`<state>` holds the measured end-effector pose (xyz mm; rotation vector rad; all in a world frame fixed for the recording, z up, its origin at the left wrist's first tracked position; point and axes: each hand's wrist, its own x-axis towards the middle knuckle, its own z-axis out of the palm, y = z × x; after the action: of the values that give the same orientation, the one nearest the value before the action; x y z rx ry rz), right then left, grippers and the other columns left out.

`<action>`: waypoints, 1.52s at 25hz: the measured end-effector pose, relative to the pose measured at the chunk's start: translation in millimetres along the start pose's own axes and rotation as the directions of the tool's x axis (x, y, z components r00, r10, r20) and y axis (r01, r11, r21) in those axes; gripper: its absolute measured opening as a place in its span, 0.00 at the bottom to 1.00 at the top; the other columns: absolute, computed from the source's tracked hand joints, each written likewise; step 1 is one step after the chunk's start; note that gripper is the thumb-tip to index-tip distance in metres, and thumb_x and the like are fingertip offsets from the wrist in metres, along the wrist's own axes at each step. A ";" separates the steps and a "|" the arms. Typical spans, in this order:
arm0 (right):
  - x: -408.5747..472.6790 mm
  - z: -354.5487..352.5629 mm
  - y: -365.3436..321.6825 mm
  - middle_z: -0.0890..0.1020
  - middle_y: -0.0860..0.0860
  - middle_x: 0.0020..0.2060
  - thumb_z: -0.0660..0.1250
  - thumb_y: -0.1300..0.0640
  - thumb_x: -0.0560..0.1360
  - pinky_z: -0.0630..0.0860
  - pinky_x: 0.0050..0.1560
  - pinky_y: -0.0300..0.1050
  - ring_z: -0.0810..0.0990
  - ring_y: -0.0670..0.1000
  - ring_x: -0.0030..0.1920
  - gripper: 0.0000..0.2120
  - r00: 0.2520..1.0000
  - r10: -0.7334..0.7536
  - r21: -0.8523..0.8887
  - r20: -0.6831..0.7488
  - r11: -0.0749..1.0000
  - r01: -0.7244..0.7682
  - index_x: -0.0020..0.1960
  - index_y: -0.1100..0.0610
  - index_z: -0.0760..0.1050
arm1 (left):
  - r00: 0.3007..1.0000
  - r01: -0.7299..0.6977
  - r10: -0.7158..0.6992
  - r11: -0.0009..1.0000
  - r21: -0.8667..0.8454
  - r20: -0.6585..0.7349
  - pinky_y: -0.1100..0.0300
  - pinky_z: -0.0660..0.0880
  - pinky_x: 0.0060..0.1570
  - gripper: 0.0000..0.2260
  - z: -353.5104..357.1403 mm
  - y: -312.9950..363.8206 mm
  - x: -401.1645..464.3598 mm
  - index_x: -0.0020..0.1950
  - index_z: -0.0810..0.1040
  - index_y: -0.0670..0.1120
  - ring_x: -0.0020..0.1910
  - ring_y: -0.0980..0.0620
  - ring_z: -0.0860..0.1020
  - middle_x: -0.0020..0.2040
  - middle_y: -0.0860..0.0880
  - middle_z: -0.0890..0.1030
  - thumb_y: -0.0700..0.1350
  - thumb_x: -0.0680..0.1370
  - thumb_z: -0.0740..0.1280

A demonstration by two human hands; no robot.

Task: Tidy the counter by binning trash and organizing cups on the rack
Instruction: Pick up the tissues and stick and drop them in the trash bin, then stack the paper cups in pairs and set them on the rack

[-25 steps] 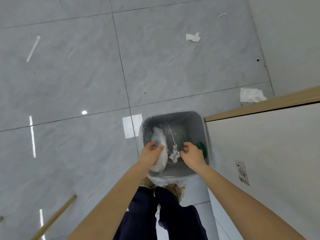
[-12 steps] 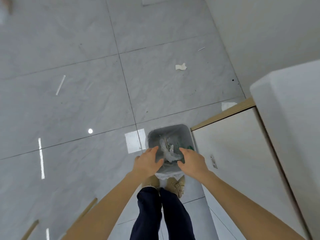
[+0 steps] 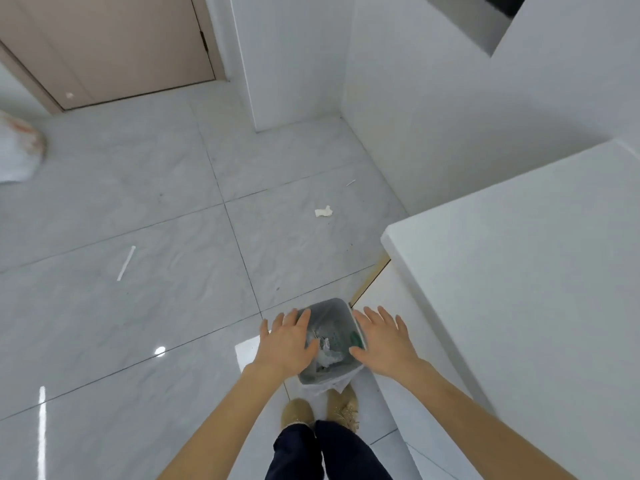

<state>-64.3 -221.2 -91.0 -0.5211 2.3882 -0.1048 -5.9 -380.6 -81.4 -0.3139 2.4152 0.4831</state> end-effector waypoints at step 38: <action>-385.1 -71.7 319.2 0.57 0.50 0.75 0.57 0.51 0.77 0.47 0.75 0.52 0.51 0.53 0.75 0.26 0.660 0.427 0.297 -0.618 0.904 -0.308 0.72 0.51 0.54 | 0.574 -0.735 0.806 0.584 0.344 -0.145 0.51 0.64 0.67 0.25 15.0 465.4 -162.2 0.73 0.56 0.47 0.69 0.45 0.66 0.74 0.47 0.63 0.53 0.78 0.56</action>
<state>46.1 219.0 131.3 0.1476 3.1083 -0.3638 -32.0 62.6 133.2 0.9309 2.7742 0.5132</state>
